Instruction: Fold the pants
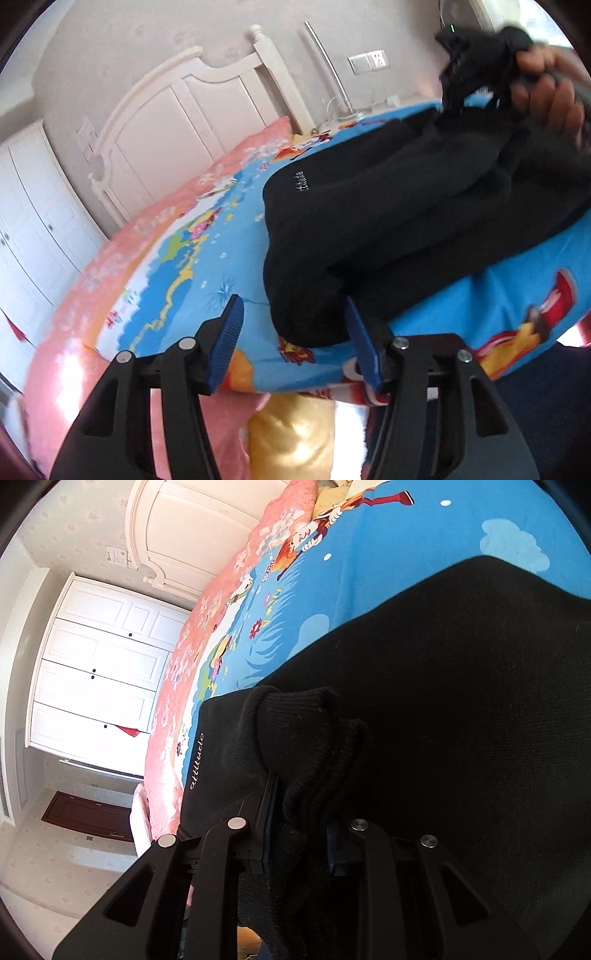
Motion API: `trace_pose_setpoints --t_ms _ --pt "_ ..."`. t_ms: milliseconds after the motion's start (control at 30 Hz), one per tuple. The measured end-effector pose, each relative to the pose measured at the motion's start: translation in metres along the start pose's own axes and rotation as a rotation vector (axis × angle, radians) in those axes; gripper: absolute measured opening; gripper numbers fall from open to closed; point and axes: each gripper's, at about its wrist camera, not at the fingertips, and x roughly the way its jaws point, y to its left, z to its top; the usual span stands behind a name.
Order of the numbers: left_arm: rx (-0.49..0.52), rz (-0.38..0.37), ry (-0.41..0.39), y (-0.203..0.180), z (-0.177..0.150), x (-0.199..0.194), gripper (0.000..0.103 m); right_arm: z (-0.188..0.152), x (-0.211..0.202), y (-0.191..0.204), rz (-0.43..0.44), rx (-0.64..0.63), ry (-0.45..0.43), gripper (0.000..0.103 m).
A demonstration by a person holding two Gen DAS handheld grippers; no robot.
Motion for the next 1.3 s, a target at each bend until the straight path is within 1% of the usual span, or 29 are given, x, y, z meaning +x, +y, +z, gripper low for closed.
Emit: trace_pose_setpoints --t_ms 33,67,133,167,200,233,333,367,400,433,467,500,567,600,633,700,733,800,833,867,900,967,1033,1067,1100,1133,1233,1267,1300 --pt "0.011 0.018 0.010 0.001 0.001 0.007 0.048 0.000 -0.002 0.001 -0.003 -0.002 -0.005 0.021" --pt "0.017 0.040 0.025 -0.007 0.004 0.016 0.040 0.000 -0.005 0.001 -0.007 0.000 -0.013 0.021" --pt "0.058 0.073 0.035 -0.006 0.001 0.015 0.040 0.000 -0.013 -0.002 -0.018 0.003 -0.028 0.019" --pt "0.126 0.093 0.029 -0.009 -0.004 0.014 0.041 0.000 -0.017 -0.003 -0.027 -0.004 -0.031 0.017" --pt "0.162 0.105 0.028 -0.013 -0.007 0.012 0.043 -0.001 -0.019 -0.002 -0.046 -0.017 -0.032 0.016" --pt "0.171 0.107 0.031 -0.014 -0.009 0.013 0.044 -0.002 -0.017 -0.003 -0.085 -0.036 -0.027 0.016" --pt "0.121 0.097 0.043 -0.010 -0.006 0.014 0.047 -0.008 -0.015 -0.013 -0.082 -0.013 -0.029 0.016" --pt "0.103 0.075 0.044 -0.008 -0.004 0.012 0.049 -0.010 -0.018 -0.013 -0.083 -0.023 -0.042 0.016" --pt "0.083 0.030 0.034 -0.003 -0.002 0.007 0.049 -0.011 -0.021 -0.012 -0.092 -0.027 -0.056 0.018" --pt "0.069 -0.001 0.021 0.000 0.000 0.002 0.049 -0.013 -0.028 -0.011 -0.111 -0.024 -0.067 0.023" --pt "0.046 -0.035 0.003 0.007 0.001 -0.006 0.049 -0.014 -0.032 -0.010 -0.124 -0.028 -0.071 0.034" --pt "0.022 -0.053 -0.009 0.015 0.003 -0.013 0.049 -0.016 -0.037 -0.009 -0.130 -0.037 -0.074 0.037" --pt "-0.027 -0.073 -0.027 0.028 0.006 -0.023 0.049 -0.020 -0.049 -0.004 -0.113 -0.060 -0.072 0.041" --pt "-0.062 -0.077 -0.037 0.035 0.008 -0.028 0.049 -0.022 -0.055 -0.002 -0.113 -0.061 -0.075 0.046" --pt "-0.105 -0.092 -0.048 0.042 0.011 -0.032 0.049 -0.025 -0.057 0.001 -0.111 -0.058 -0.074 0.048" --pt "-0.249 -0.182 -0.059 0.057 0.020 -0.034 0.047 -0.028 -0.057 0.006 -0.105 -0.055 -0.060 0.048" --pt "-0.315 -0.227 -0.053 0.062 0.024 -0.031 0.045 -0.030 -0.057 0.008 -0.107 -0.058 -0.049 0.048" --pt "-0.396 -0.296 -0.037 0.066 0.032 -0.023 0.028 -0.034 -0.055 0.011 -0.121 -0.068 -0.039 0.051" --pt "-0.427 -0.318 -0.031 0.066 0.037 -0.018 0.025 -0.036 -0.051 0.016 -0.132 -0.068 -0.041 0.052" --pt "-0.449 -0.336 -0.024 0.064 0.041 -0.014 0.019 -0.038 -0.047 0.018 -0.156 -0.066 -0.045 0.055" --pt "-0.468 -0.365 -0.018 0.062 0.045 -0.009 0.016 -0.041 -0.044 0.019 -0.206 -0.070 -0.047 0.055" --pt "-0.500 -0.423 -0.007 0.051 0.052 0.002 0.016 -0.049 -0.040 0.022 -0.269 -0.093 -0.044 0.055" --pt "-0.485 -0.437 0.055 0.035 0.051 0.019 0.016 -0.058 -0.031 0.024 -0.378 -0.157 -0.046 0.055" --pt "-0.478 -0.443 0.108 0.025 0.047 0.030 0.015 -0.061 -0.029 0.024 -0.402 -0.182 -0.051 0.055" --pt "-0.486 -0.450 0.120 0.019 0.041 0.034 0.015 -0.065 -0.027 0.021 -0.412 -0.197 -0.056 0.054" --pt "-0.492 -0.451 0.101 0.017 0.037 0.032 0.015 -0.068 -0.028 0.019 -0.410 -0.201 -0.066 0.054" --pt "-0.515 -0.472 0.108 0.019 0.035 0.033 0.015 -0.072 -0.027 0.021 -0.441 -0.252 -0.079 0.053" --pt "-0.527 -0.475 0.119 0.022 0.039 0.032 0.009 -0.074 -0.026 0.022 -0.456 -0.266 -0.083 0.053" --pt "-0.532 -0.477 0.115 0.025 0.044 0.030 0.009 -0.076 -0.026 0.023 -0.475 -0.280 -0.094 0.053"
